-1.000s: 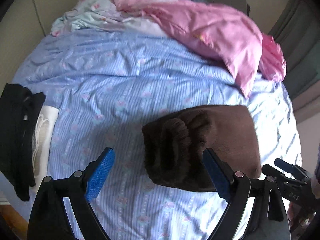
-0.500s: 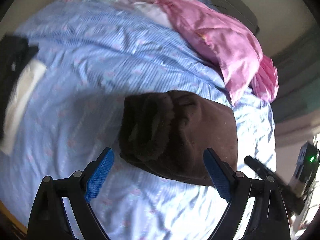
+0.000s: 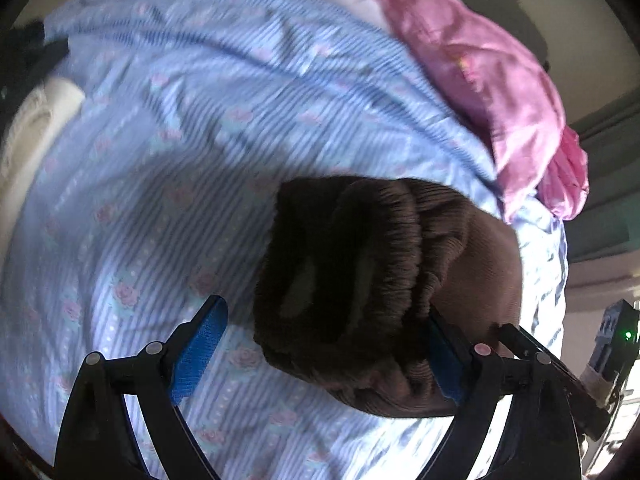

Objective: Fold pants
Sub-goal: 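Lift the folded brown sweatpants off the bed with both tools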

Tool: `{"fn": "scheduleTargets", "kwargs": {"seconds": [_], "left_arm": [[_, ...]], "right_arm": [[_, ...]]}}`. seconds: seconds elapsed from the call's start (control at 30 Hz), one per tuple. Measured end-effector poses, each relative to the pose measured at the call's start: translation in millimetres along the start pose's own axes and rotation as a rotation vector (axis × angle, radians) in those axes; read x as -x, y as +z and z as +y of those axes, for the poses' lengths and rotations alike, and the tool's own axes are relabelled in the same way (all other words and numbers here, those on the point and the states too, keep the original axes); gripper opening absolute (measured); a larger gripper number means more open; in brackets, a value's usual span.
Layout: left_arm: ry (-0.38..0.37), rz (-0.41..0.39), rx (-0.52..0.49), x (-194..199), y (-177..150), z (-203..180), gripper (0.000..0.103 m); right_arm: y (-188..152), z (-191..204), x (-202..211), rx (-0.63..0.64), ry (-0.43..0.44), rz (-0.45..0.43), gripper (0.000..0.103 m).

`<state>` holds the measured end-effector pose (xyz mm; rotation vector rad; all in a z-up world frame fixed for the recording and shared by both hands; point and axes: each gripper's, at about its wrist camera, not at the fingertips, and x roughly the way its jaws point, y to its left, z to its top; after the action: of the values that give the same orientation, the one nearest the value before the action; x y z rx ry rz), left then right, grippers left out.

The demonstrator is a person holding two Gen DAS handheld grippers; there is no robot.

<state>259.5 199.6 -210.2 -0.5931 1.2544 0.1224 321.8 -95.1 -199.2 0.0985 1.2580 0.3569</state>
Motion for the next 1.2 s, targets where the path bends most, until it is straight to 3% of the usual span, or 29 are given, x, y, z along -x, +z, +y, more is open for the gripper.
{"fn": "scheduleTargets", "kwargs": {"seconds": [0.13,0.43,0.7,0.83,1.13,1.2], "left_arm": [[-0.034,0.047,0.074,-20.8,-0.7,17.3,0.102],[-0.183,0.155,0.212,-53.1,-8.9,42.0,0.103],[-0.273,0.149,0.339,-63.7,-17.9,47.4,0.103],[-0.386,0.156,0.461,-72.3,-25.3,48.6,0.091],[-0.355,0.124,0.430,-79.4,-10.6,44.3,0.091],[-0.344,0.105,0.421,-77.6,-10.6,42.4,0.086]], "right_arm": [[2.8,-3.1,-11.6,-0.003,0.006,0.021,0.075],[4.5,-11.3,-43.4,-0.031,0.000,0.083,0.078],[4.6,-20.2,-56.9,-0.090,0.040,0.082,0.080],[4.4,-24.1,-60.3,-0.130,0.058,0.079,0.080],[9.1,-32.7,-73.1,-0.198,0.115,0.076,0.080],[9.8,-31.8,-72.8,-0.207,0.117,0.075,0.079]]}}
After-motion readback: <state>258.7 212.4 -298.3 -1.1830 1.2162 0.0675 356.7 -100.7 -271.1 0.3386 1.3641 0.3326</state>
